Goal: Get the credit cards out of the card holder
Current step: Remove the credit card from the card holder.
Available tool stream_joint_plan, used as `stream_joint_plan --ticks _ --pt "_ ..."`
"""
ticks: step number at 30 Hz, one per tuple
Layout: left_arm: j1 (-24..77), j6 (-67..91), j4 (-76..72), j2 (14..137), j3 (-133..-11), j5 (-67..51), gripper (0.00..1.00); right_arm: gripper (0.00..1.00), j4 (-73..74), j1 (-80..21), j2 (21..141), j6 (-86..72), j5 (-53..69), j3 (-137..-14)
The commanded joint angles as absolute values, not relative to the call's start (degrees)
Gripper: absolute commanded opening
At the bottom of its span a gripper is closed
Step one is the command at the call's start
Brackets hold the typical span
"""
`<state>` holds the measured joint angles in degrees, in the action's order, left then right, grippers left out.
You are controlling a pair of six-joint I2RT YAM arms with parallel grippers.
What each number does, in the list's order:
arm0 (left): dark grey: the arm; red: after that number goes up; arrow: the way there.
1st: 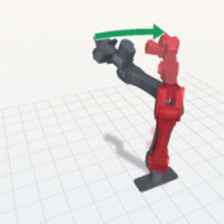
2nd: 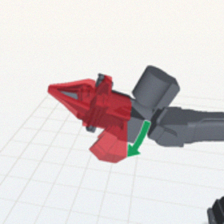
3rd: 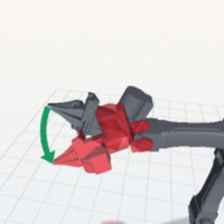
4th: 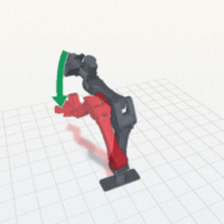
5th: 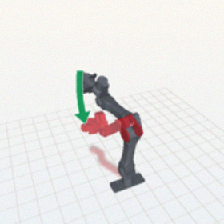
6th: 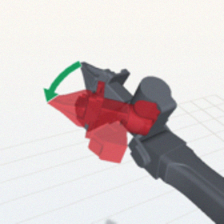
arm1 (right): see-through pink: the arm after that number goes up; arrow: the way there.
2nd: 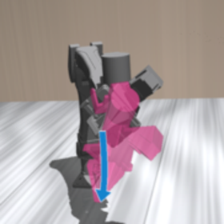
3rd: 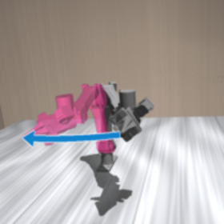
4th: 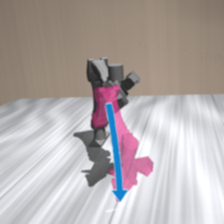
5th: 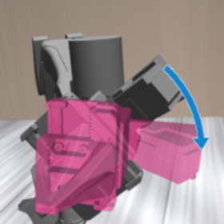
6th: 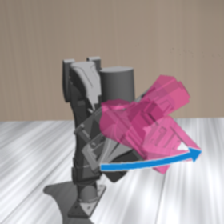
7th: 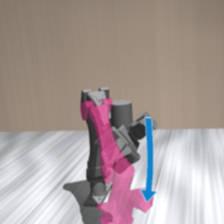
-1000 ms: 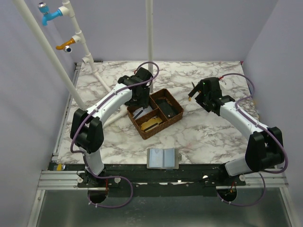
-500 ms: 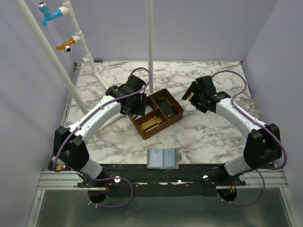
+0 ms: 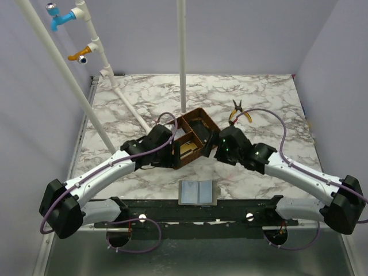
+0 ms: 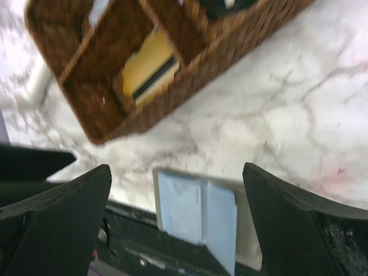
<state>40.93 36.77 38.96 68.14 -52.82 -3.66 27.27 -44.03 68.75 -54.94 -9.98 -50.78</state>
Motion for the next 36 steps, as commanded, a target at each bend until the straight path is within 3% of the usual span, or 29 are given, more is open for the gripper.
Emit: stream_joint_plan --ticks 1,12,19,29,36 --pt "44.7 41.5 29.8 64.9 -45.2 -6.7 0.70 1.00 26.2 -53.2 64.8 -60.9 -17.5 -46.1" --pt "48.5 50.4 23.0 55.6 -31.6 -5.3 0.69 0.98 30.4 -75.9 75.9 -71.5 -27.1 -50.4" --pt "48.7 53.9 24.8 53.5 -29.5 -2.3 0.64 0.82 29.3 -77.1 82.7 -72.7 -25.4 -50.4" --pt "48.5 56.9 27.0 52.7 -28.4 0.7 0.59 0.72 28.9 -77.2 90.8 -70.0 -25.1 -53.5" --pt "48.5 56.6 25.3 55.4 -28.5 -1.2 0.58 0.71 30.0 -77.1 91.6 -71.6 -26.2 -52.1"
